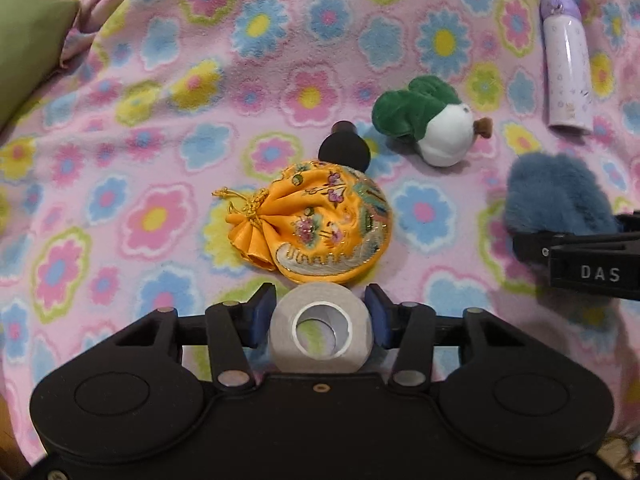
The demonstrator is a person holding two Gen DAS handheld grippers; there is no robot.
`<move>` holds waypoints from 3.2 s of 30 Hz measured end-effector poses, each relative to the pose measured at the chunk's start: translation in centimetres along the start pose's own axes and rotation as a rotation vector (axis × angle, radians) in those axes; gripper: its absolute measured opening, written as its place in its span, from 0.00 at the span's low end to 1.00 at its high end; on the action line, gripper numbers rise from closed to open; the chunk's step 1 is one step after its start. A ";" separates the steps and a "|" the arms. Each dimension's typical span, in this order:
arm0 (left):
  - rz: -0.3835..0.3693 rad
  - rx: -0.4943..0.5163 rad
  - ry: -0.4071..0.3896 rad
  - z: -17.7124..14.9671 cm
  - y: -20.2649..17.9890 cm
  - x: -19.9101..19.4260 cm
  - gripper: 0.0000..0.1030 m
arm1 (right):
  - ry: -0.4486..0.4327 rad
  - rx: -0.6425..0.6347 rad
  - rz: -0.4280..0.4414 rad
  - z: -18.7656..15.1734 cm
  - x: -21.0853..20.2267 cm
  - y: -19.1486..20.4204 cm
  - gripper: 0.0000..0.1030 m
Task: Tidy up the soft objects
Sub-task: 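Carry the tape roll in the left tool while the right tool carries the scrunchie to the basket, then open the right tool over the basket while the left tool releases the tape roll inside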
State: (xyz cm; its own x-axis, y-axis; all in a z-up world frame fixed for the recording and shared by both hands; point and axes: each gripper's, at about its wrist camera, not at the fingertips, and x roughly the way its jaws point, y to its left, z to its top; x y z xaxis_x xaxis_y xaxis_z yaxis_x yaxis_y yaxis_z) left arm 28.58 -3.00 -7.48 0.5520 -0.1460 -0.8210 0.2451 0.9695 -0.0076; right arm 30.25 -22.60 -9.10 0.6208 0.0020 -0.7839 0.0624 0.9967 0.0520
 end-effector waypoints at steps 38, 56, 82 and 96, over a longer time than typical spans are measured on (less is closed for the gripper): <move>-0.053 -0.097 -0.200 -14.8 -3.1 -21.1 0.46 | -0.184 0.099 0.120 -19.9 -26.6 3.3 0.62; -0.021 -0.140 -0.161 -15.9 -2.4 -20.4 0.56 | -0.118 0.141 0.128 -20.5 -25.5 3.2 0.79; 0.030 -0.123 -0.106 -16.4 -2.5 -19.7 0.64 | -0.079 0.181 0.094 -20.7 -25.1 3.0 0.82; 0.055 -0.143 -0.111 -17.4 -2.4 -19.9 0.64 | -0.089 0.166 0.065 -21.2 -25.7 3.4 0.86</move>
State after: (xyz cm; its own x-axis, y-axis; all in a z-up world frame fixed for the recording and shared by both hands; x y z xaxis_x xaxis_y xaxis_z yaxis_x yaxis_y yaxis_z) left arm 3.15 0.97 -1.06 0.6477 -0.1054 -0.7546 0.1006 0.9935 -0.0524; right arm -2.07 -17.50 -1.91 0.6940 0.0512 -0.7181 0.1433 0.9677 0.2075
